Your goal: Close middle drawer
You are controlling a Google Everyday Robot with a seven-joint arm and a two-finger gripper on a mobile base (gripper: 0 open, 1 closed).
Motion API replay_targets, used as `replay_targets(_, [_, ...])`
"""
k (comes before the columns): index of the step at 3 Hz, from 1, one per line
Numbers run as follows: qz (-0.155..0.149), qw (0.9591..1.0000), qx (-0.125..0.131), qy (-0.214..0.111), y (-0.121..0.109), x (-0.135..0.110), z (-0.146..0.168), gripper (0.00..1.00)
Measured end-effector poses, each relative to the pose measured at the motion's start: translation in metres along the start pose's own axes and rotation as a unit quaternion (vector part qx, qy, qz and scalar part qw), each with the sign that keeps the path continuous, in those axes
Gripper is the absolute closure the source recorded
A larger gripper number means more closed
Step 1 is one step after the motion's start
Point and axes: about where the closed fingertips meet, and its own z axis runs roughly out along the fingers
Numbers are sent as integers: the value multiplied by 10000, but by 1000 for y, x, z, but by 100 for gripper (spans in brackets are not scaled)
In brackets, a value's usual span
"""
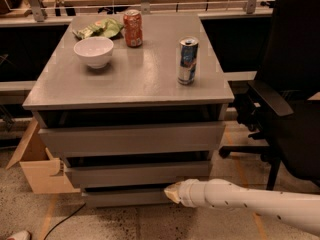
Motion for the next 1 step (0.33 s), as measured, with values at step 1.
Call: replay_targets(1, [386,9987,256,221,-29,29,-23,100])
